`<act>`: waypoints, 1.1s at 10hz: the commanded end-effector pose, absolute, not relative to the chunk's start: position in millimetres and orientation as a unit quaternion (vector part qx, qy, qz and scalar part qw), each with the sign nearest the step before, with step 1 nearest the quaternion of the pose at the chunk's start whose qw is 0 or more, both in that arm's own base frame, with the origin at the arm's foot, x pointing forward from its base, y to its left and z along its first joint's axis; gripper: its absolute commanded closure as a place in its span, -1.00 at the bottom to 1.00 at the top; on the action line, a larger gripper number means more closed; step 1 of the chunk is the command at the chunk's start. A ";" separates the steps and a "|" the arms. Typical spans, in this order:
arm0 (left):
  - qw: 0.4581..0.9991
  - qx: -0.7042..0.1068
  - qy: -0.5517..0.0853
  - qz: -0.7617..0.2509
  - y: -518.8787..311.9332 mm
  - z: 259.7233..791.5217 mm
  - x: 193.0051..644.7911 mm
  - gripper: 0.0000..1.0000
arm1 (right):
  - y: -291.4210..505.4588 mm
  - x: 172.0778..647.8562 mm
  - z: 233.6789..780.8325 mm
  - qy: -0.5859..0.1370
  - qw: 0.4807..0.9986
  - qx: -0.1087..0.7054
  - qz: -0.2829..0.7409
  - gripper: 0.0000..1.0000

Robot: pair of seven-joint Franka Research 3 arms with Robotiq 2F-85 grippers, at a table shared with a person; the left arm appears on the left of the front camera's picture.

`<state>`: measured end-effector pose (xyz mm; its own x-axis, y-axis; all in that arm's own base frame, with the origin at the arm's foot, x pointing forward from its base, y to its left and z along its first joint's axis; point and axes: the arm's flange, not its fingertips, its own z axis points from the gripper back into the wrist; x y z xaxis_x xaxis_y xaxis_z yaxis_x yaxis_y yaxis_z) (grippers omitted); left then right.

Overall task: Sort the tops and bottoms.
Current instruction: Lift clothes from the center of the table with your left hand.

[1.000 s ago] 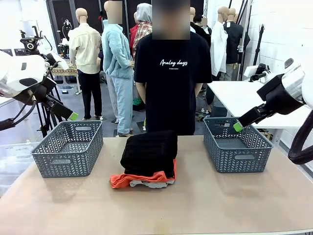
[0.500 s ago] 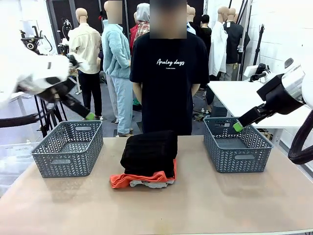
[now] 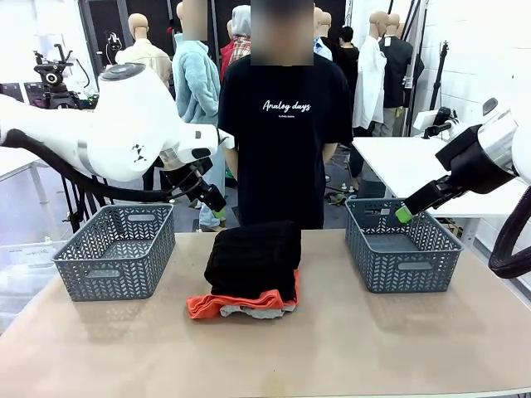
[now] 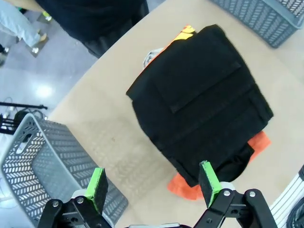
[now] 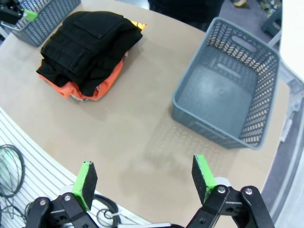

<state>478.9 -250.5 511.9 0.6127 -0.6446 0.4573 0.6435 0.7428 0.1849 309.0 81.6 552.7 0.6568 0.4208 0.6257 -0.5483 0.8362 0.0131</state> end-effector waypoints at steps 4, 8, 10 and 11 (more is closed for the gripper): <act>0.905 0.018 -0.273 -0.327 -254.0 517.1 477.7 -1.00 | 82.0 311.0 552.8 -0.320 0.902 0.113 0.266 -1.00; 0.913 0.077 -0.289 -0.276 -351.5 496.4 514.3 -1.00 | 82.0 311.0 552.8 -0.320 0.902 0.113 0.266 -1.00; 0.929 0.058 -0.279 -0.238 -376.0 478.0 528.9 -1.00 | 82.0 311.0 552.8 -0.320 0.902 0.113 0.266 -1.00; 0.936 0.054 -0.263 -0.226 -383.0 473.8 534.3 -1.00 | 82.0 311.0 552.8 -0.320 0.902 0.113 0.266 -1.00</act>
